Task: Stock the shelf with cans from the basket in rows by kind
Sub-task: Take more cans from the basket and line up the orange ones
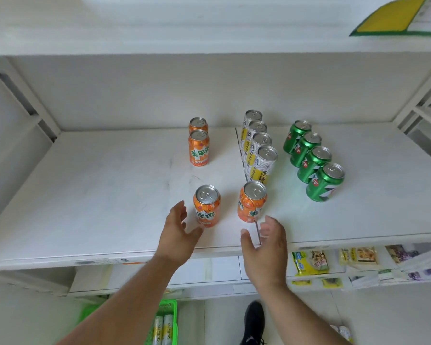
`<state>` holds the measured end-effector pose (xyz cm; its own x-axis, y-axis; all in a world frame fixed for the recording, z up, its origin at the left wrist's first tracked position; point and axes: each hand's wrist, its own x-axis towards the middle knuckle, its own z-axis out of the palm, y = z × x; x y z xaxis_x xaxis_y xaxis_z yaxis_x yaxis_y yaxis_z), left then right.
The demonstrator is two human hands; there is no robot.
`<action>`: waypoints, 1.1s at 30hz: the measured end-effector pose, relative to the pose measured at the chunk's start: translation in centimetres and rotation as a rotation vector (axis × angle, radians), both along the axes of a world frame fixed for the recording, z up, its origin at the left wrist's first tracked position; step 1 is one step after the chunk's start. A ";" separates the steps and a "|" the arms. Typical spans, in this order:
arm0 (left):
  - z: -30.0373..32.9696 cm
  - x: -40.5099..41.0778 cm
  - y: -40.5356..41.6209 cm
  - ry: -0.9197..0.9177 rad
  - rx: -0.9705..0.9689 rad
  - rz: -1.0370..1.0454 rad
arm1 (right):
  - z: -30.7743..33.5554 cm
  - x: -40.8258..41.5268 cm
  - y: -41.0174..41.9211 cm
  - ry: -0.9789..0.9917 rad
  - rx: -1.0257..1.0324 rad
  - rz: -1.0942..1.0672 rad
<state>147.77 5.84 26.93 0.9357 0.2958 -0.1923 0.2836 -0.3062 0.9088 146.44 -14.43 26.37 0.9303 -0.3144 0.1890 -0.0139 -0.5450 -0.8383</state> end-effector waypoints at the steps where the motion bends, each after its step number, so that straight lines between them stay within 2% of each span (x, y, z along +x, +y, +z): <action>1: 0.1 -0.2 0.2 -0.005 -0.003 0.010 | 0.2 -0.7 0.7 -0.012 0.034 0.048; 5: 0.9 -0.9 0.4 -0.024 0.000 0.014 | 1.6 -0.3 3.4 0.211 0.224 0.261; 7: 1.2 -1.0 0.4 -0.035 0.003 -0.009 | 3.0 0.5 4.4 0.326 0.259 0.303; 10: 1.4 -0.8 0.4 -0.026 -0.018 -0.047 | 4.1 1.5 5.6 0.397 0.344 0.354; 16: 1.1 0.1 0.6 -0.033 -0.018 -0.148 | 3.2 3.2 6.5 0.417 0.434 0.344; 20: 0.8 0.2 1.5 -0.033 -0.026 -0.124 | 2.9 4.1 7.1 0.465 0.436 0.371; 33: 0.6 2.1 1.3 -0.052 -0.083 -0.127 | 2.2 6.9 7.9 0.430 0.469 0.374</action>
